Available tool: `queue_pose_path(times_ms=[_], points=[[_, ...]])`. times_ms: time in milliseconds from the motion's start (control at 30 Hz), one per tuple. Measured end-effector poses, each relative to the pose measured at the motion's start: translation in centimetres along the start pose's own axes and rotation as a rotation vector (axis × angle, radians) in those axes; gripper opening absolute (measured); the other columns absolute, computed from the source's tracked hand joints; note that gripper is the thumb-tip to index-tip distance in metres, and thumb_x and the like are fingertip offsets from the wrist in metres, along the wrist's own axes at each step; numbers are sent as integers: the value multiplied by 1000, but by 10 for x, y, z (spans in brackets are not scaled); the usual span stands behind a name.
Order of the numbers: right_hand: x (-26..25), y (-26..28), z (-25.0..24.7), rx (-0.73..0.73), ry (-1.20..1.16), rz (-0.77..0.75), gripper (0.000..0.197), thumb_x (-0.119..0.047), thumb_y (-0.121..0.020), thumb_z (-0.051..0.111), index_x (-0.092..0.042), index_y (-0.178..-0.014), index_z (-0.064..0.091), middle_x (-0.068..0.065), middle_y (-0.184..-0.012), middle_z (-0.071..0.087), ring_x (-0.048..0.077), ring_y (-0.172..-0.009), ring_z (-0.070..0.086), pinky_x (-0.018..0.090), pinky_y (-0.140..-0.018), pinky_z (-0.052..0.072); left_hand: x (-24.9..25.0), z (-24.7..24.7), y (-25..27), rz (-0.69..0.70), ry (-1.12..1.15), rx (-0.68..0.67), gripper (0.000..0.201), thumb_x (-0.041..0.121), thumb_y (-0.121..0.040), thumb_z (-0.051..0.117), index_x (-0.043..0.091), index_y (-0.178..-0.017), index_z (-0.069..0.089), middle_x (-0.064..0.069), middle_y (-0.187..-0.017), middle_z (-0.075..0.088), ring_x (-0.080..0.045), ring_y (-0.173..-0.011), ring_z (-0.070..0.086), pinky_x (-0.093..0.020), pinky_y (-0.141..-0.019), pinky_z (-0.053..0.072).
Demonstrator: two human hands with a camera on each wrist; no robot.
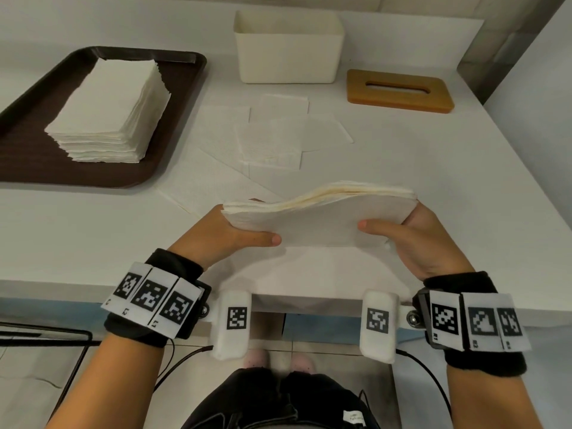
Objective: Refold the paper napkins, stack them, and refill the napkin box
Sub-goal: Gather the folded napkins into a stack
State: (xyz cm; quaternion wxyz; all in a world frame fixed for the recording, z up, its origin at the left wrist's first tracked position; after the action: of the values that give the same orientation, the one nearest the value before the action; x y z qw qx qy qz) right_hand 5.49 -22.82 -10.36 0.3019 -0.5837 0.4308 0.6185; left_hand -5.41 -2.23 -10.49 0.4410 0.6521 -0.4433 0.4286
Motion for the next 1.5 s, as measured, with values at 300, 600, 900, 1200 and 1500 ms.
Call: queue_pose_path(times_ms=[300,600,900,1200,1500], points=[[-17,4,-6,8,-96,-97,43,17,-76,58,-22,-94,56,-2,-91,62,9,-84,61,18,-74,53,7,-10,9,52,32,70,26,11,-73,75,26,-93,68,13,-86,72,3,-82,66,-5,-67,49],[-47,10,-6,-10,281,-265,43,-1,-72,73,-39,-86,57,-14,-90,59,-4,-77,57,7,-70,47,25,-26,-1,50,58,155,16,22,-70,77,31,-82,69,11,-83,75,-10,-82,71,-17,-71,55],[-62,14,18,-186,235,-239,35,-3,-75,71,-34,-87,59,-17,-88,67,-3,-82,66,13,-80,52,115,2,-14,356,386,102,66,20,-58,78,5,-117,55,-8,-110,69,-22,-102,67,-38,-86,55],[-84,17,22,-48,112,-366,35,-5,-79,68,-39,-78,58,-24,-83,63,-18,-74,61,10,-80,50,113,42,-13,316,364,53,26,7,-76,72,14,-100,65,4,-94,72,-11,-90,70,-23,-76,56],[-86,13,34,-54,159,-404,33,-8,-75,73,-28,-100,63,-12,-99,67,-2,-95,64,14,-87,50,105,35,-21,342,429,88,42,12,-69,76,4,-107,60,0,-93,70,-13,-88,69,-22,-72,54]])
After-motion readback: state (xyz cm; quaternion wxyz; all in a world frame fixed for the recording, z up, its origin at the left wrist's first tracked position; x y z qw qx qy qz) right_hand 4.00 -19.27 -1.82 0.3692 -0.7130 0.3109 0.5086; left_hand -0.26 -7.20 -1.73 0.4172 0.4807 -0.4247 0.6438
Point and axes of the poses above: each hand's wrist, its own y-axis away from the middle knuckle, its own z-axis out of the palm, x = y × z, the point moved 7 cm from there along -y, towards the middle knuckle
